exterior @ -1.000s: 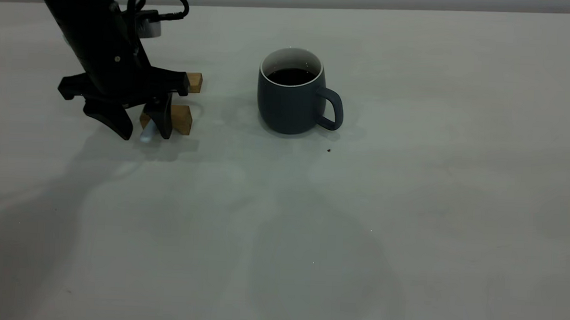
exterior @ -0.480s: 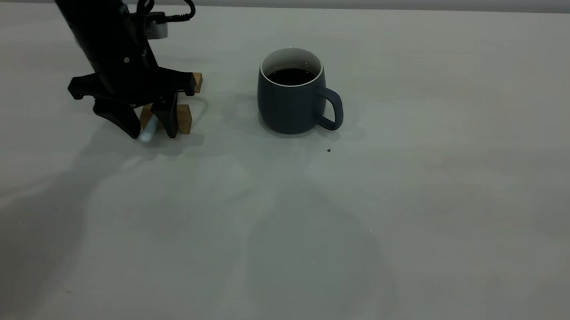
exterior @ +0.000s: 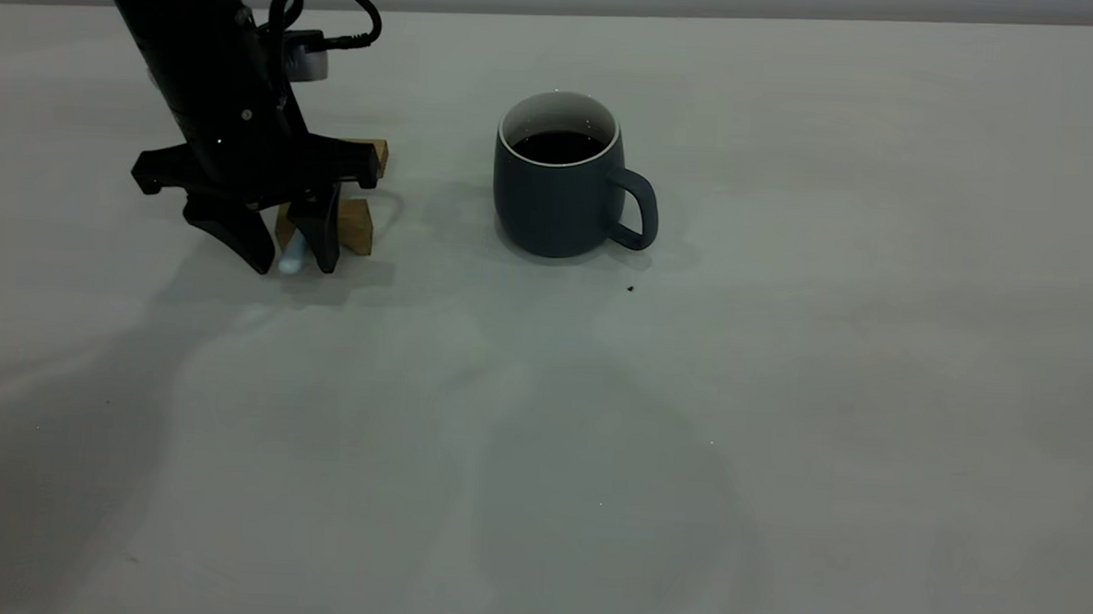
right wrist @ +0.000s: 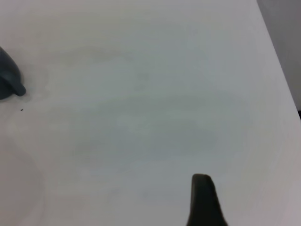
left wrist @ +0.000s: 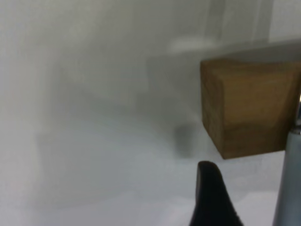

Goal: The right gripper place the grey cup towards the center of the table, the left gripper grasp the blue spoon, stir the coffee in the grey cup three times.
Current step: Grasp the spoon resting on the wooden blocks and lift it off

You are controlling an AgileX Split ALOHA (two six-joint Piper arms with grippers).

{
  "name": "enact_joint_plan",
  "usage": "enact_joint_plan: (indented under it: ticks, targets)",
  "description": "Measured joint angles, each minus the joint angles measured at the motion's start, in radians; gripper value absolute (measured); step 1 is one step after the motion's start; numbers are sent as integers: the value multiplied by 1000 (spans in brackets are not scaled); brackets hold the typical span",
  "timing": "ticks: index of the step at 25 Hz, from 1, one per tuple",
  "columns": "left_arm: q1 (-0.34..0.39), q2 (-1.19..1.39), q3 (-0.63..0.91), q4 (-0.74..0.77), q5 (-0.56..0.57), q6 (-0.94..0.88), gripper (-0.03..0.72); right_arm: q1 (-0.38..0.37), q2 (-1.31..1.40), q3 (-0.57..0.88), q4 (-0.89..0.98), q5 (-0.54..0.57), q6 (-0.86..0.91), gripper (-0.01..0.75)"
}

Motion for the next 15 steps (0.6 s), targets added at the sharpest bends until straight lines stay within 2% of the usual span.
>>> enact_joint_plan:
  ticks: [4,6,9,10,15]
  targets:
    - [0,0,0,0,0,-19,427,0,0,0,0,0,0,541]
    - [0,0,0,0,4,-28,349,0,0,0,0,0,0,541]
    - [0,0,0,0,15,-36,172,0,0,0,0,0,0,541]
    - [0,0,0,0,24,-37,142,0,0,0,0,0,0,541]
    - [0,-50,0,0,110,-39,143,0,0,0,0,0,0,541]
